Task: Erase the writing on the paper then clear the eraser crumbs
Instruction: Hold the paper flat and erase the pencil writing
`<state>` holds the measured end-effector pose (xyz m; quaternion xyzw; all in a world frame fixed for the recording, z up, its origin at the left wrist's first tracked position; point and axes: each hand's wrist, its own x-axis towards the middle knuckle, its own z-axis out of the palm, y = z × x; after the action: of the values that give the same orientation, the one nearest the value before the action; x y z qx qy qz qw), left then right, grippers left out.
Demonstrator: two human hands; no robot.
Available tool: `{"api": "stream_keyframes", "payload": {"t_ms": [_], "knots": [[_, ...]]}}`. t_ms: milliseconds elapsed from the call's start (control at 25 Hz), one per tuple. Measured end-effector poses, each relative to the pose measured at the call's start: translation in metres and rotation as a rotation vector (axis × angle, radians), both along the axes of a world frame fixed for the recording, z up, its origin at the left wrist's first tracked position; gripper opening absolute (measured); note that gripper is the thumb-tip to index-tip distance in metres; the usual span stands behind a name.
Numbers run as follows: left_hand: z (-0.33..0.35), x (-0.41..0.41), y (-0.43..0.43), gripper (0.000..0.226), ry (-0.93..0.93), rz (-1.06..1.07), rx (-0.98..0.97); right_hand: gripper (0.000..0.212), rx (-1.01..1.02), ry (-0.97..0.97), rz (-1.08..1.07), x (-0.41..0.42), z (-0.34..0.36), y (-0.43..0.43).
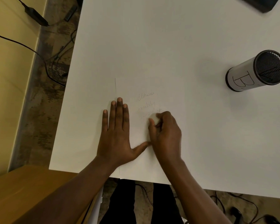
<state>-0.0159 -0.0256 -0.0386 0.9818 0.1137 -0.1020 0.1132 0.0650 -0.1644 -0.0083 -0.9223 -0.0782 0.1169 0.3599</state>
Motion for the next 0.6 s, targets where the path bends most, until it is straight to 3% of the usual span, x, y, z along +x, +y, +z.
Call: {"api": "stream_keyframes", "payload": {"t_ms": [160,360,520,600], "knots": [[-0.002,-0.001,0.001,0.109,-0.027,0.013,-0.012,0.014,0.002,0.021,0.213,-0.029,0.003,0.017],[0.003,0.0,0.001,0.13,0.005,0.001,-0.002,0.017,-0.032,-0.004,-0.083,0.011,-0.002,-0.006],[0.001,0.0,0.001,0.12,-0.023,0.005,-0.018,0.02,-0.063,-0.015,0.094,-0.019,0.001,0.01],[0.002,-0.001,0.001,0.127,-0.016,0.005,-0.01,0.022,-0.122,-0.046,0.04,0.007,-0.004,-0.011]]}}
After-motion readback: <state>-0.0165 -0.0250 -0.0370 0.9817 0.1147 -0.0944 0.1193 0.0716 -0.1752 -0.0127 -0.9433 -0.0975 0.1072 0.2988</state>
